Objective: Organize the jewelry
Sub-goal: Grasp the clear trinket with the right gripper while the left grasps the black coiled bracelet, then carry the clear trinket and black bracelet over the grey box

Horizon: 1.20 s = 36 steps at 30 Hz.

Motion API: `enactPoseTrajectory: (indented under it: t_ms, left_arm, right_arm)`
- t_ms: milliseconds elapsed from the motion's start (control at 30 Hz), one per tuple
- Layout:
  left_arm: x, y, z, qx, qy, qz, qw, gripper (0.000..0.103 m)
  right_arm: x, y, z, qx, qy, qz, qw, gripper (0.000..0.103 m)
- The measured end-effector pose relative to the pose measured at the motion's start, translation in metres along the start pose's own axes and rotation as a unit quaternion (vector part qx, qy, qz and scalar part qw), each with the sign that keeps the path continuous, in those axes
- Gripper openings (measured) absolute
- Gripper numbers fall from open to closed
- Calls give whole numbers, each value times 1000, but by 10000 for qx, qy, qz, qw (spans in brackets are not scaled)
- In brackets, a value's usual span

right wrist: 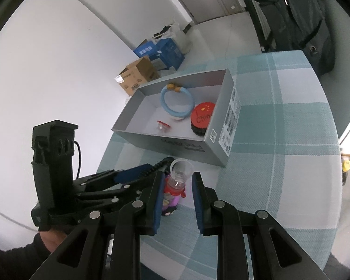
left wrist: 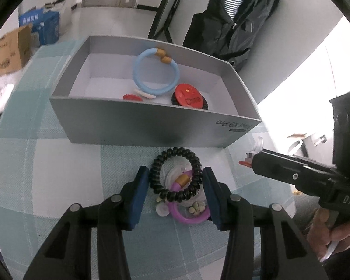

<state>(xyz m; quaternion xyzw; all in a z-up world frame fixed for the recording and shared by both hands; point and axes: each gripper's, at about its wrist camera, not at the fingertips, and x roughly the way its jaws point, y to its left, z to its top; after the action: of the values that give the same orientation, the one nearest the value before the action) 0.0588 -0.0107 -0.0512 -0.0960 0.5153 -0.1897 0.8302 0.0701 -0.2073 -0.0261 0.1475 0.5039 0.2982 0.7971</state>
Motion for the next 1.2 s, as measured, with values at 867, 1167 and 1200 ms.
enactPoseTrajectory:
  t_ms: [867, 1167, 1200]
  left_arm:
    - [-62, 10, 7, -248, -1117, -687, 9911, 40]
    - [-47, 19, 9, -420, -768, -740, 9934, 40]
    - [-47, 19, 8, -400, -740, -715, 9939, 40]
  right_arm:
    - [-24, 23, 24, -119, -723, 473, 9962, 22]
    - [-36, 12, 39, 123, -996, 362, 9943, 22]
    - [-39, 8, 40, 191, -1038, 364, 9937, 22]
